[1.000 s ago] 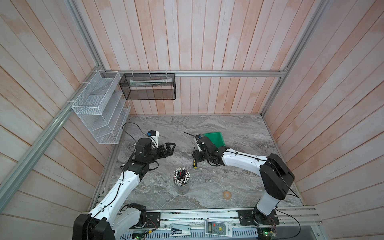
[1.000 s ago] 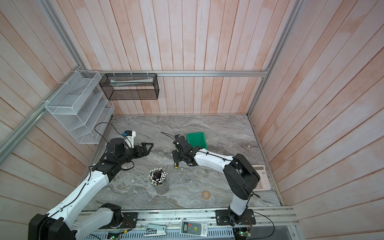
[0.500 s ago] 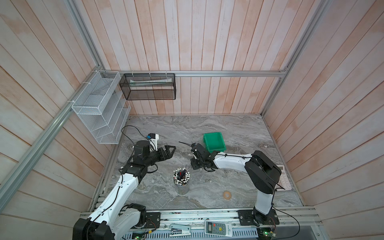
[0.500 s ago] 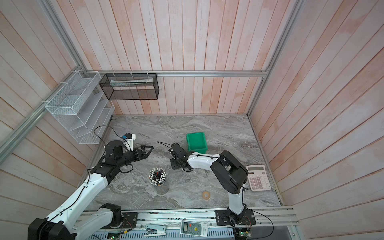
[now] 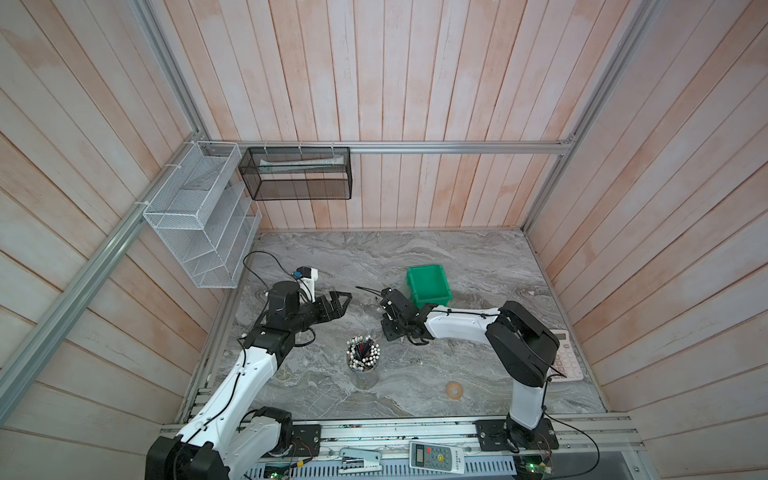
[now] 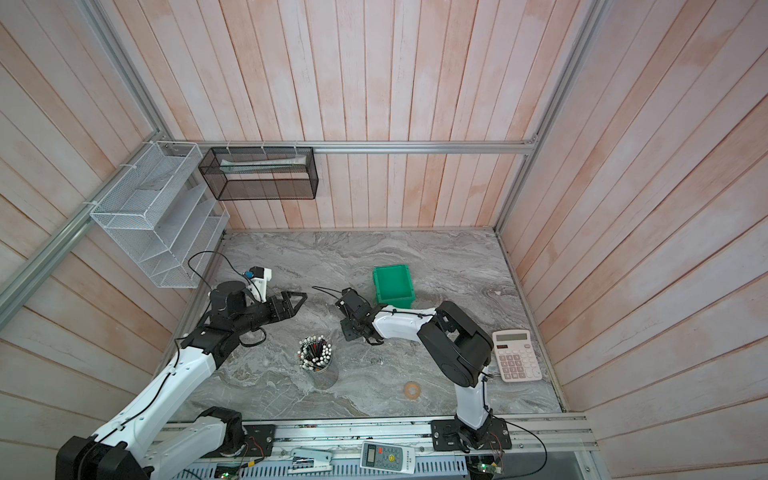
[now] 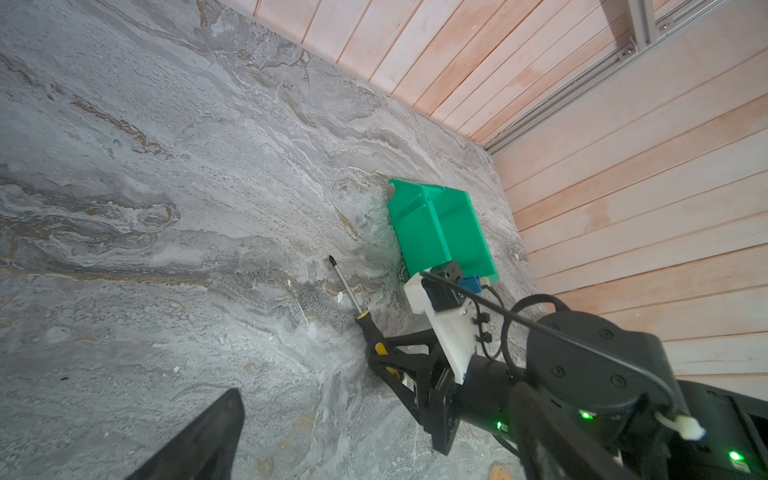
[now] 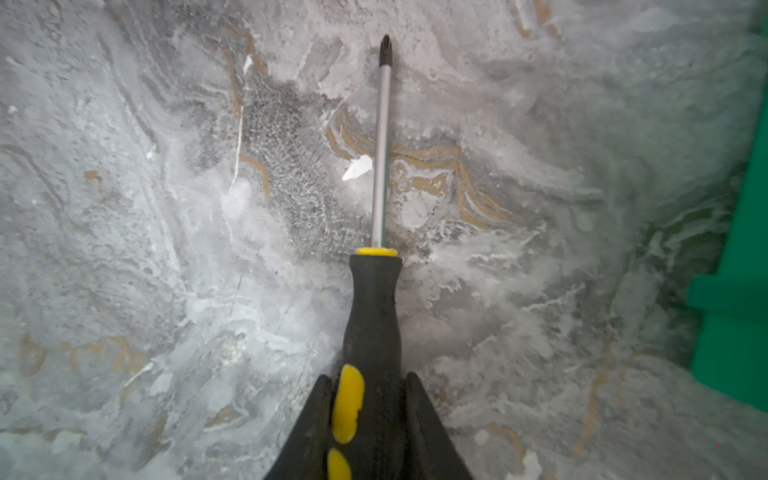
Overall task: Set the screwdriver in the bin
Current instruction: 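Lift the screwdriver with the right gripper and carry it over the green bin, then lower the screwdriver into the green bin and open the right gripper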
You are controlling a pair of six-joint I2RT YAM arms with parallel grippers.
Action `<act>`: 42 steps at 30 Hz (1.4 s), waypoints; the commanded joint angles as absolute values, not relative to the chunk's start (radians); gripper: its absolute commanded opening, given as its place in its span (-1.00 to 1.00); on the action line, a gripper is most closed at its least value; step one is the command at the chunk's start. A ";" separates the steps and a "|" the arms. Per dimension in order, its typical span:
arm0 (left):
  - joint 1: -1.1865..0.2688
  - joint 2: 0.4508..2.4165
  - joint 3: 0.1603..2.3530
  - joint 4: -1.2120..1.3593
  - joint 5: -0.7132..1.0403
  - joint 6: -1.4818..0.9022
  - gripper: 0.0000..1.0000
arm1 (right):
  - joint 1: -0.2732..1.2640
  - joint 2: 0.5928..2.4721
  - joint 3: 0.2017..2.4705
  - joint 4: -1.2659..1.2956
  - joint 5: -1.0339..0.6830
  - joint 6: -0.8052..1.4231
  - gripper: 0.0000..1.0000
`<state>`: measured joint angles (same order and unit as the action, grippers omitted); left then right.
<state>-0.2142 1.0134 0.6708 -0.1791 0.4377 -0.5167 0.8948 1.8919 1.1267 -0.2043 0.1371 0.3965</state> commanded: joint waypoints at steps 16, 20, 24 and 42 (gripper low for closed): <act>-0.277 1.024 0.698 -0.063 0.466 -0.569 1.00 | 0.552 1.611 1.255 -0.377 0.202 0.155 -0.73; -0.330 1.057 0.701 -0.031 0.449 -0.577 1.00 | 0.523 1.652 1.262 -0.412 0.205 0.060 -0.73; -0.352 1.092 0.716 -0.028 0.457 -0.579 1.00 | 0.512 1.700 1.336 -0.471 0.177 -0.018 -0.73; -0.356 1.059 0.680 -0.025 0.449 -0.571 1.00 | 0.511 1.846 1.396 -0.577 0.140 -0.170 -0.70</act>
